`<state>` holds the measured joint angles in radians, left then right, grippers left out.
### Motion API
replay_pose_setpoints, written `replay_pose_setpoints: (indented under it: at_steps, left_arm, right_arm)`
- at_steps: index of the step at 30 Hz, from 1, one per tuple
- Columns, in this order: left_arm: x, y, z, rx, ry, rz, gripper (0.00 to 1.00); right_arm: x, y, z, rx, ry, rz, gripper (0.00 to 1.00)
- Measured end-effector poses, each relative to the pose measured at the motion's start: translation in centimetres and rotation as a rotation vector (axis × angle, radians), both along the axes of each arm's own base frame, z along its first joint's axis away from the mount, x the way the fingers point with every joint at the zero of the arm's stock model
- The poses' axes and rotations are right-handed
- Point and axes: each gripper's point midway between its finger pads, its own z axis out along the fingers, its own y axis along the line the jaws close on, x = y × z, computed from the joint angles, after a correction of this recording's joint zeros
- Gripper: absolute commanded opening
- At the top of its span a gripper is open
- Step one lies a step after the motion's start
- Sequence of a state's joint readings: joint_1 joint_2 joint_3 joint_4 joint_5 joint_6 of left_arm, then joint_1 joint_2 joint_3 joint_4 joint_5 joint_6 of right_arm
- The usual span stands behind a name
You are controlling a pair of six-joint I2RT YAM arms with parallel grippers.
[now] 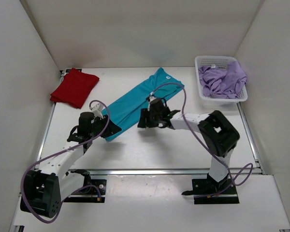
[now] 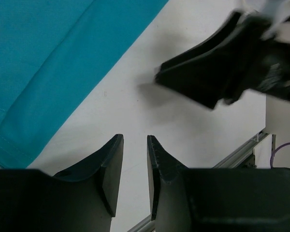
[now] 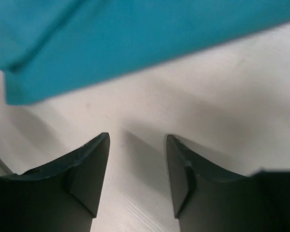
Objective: Fold and stack the t-shirts
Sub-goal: Rotate the tshirt 90 degrees
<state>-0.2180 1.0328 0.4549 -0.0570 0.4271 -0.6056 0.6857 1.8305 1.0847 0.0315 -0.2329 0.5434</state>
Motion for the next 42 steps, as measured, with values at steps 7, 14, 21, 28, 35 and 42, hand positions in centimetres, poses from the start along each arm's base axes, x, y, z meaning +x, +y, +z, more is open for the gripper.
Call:
replay_pose_setpoints:
  at_steps: [7, 14, 21, 28, 35, 42]
  left_arm:
    - [-0.1, 0.0, 1.2, -0.021, -0.035, -0.006, 0.37]
    - [-0.1, 0.1, 1.1, -0.019, -0.032, -0.003, 0.37]
    - [-0.2, -0.9, 0.2, -0.013, -0.010, -0.032, 0.37]
    - [-0.2, -1.6, -0.2, -0.014, 0.000, -0.039, 0.37]
    - [0.1, -1.3, -0.4, -0.003, 0.001, -0.019, 0.36]
    - [0.2, -0.8, -0.7, 0.024, 0.002, -0.007, 0.36]
  right_arm:
    - [0.8, 4.2, -1.2, 0.083, 0.015, -0.055, 0.35]
    - [2.8, 3.7, -3.4, 0.146, 0.090, -0.149, 0.23]
    - [3.1, -0.1, -2.8, 0.175, 0.095, -0.191, 0.30]
    - [5.5, -0.8, -3.1, 0.177, 0.121, -0.180, 0.29]
    - [6.5, 0.5, -3.8, 0.183, 0.141, -0.131, 0.00]
    - [2.8, -6.0, -4.1, 0.135, 0.147, -0.161, 0.00]
